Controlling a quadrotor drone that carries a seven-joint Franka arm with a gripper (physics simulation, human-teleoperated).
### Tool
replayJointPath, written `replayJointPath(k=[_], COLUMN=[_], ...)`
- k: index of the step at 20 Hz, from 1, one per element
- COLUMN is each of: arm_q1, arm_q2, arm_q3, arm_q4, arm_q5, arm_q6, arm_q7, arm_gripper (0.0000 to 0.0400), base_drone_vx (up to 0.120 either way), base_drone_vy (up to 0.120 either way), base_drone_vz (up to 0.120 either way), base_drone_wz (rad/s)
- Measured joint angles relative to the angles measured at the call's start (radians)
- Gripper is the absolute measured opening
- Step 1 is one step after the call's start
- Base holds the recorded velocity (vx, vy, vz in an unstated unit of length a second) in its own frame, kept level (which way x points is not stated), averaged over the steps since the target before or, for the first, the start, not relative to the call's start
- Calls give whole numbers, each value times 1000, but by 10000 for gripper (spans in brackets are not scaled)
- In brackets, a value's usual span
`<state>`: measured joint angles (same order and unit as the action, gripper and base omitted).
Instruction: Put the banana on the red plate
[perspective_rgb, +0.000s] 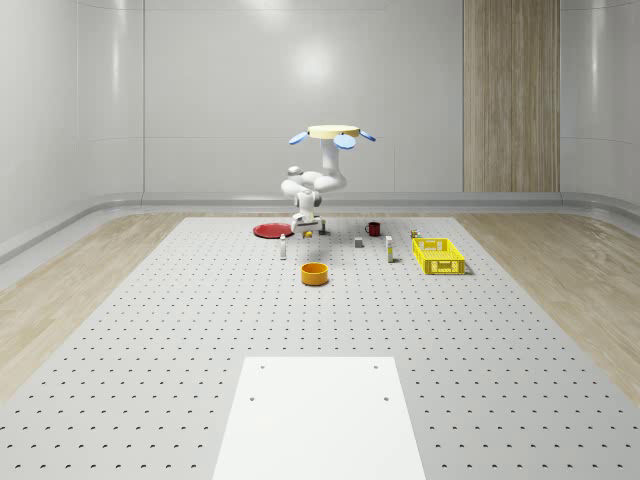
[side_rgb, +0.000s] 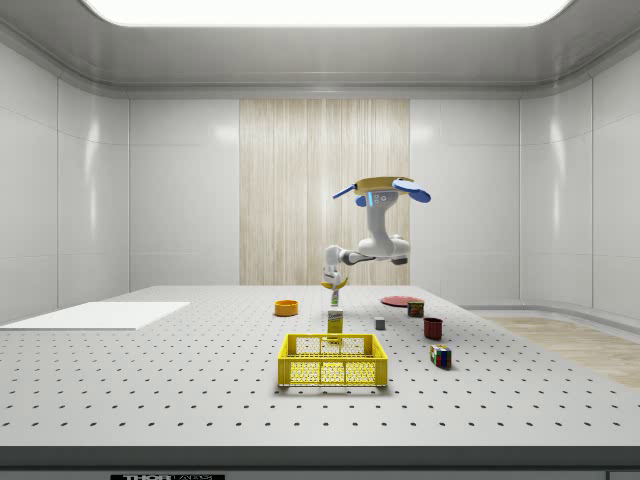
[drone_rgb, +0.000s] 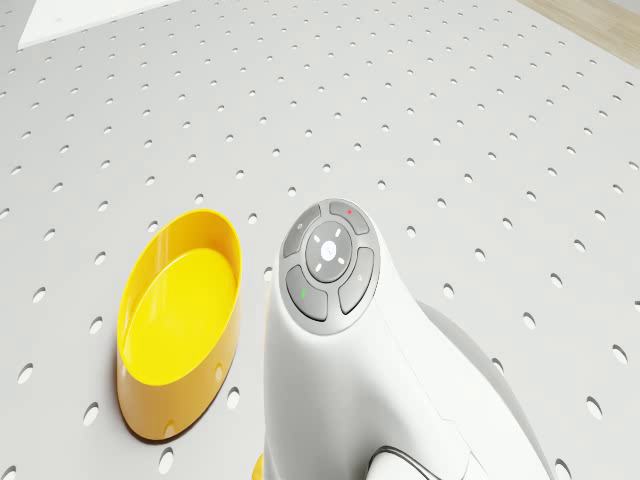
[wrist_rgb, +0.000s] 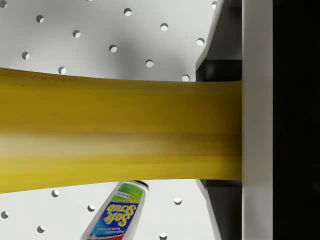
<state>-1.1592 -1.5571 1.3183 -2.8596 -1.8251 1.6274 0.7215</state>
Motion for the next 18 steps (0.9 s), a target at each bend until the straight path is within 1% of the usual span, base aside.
replayJointPath(k=[18], arm_q1=[-8], arm_q2=[-34], arm_q3=[4], arm_q4=[1], arm_q5=[13], arm_q6=[34], arm_q7=[-535], arm_gripper=[189], base_drone_vx=[0], base_drone_vy=[0], base_drone_vz=[0], base_drone_wz=[-300])
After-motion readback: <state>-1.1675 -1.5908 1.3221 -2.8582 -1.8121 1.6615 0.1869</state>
